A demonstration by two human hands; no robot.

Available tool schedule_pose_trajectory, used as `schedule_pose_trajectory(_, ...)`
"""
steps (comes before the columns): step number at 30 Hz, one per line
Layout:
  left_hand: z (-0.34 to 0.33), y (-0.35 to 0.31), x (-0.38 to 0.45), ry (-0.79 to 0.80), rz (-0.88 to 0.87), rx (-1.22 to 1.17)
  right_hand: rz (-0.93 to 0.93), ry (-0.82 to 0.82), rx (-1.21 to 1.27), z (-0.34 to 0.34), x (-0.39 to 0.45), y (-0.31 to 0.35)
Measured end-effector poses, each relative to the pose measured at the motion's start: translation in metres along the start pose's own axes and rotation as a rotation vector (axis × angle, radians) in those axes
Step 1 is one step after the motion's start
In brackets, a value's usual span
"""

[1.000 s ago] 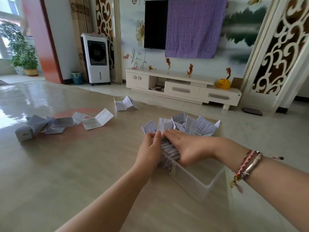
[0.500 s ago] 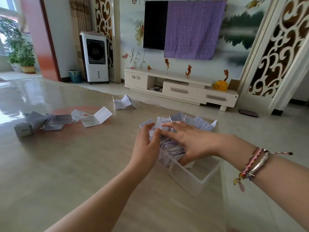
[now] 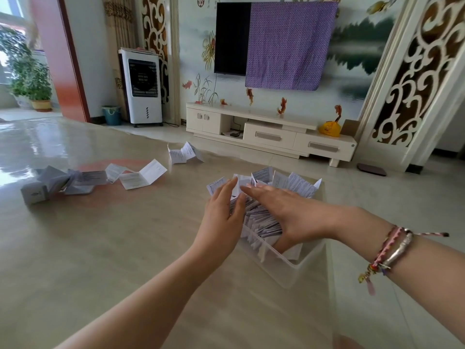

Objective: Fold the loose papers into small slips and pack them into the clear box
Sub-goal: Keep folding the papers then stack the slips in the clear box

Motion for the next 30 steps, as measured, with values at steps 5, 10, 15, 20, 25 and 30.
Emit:
schedule_pose_trajectory(5, 0.002, -0.005, -0.003, -0.011, -0.014, 0.004, -0.009, 0.005, -0.021, -0.001, -0.011, -0.007)
schedule_pose_trajectory(10, 0.006, -0.009, -0.009, -0.017, -0.007, 0.014, -0.032, 0.018, -0.044, 0.003, -0.024, -0.007)
schedule_pose_trajectory(15, 0.006, -0.013, -0.014, -0.017, 0.006, 0.02, -0.063, 0.061, -0.055, 0.013, -0.03, -0.007)
schedule_pose_trajectory(20, 0.007, -0.017, -0.021, -0.007, 0.033, 0.02, -0.13, 0.159, -0.005, 0.025, -0.035, -0.01)
schedule_pose_trajectory(25, 0.015, -0.019, -0.025, -0.023, 0.042, 0.02, -0.197, 0.062, 0.166, 0.033, -0.039, -0.023)
schedule_pose_trajectory(30, 0.02, -0.023, -0.014, -0.033, 0.051, 0.027, -0.356, -0.239, 0.154, 0.036, -0.029, -0.065)
Point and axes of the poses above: each hand's wrist, its own x-axis towards the middle knuckle, its own z-axis out of the back of the hand, y = z × x, the point moved 8 cm from there along x, towards the middle knuckle, and after that the axes turned 6 degrees about -x, right-handed, at the moved point
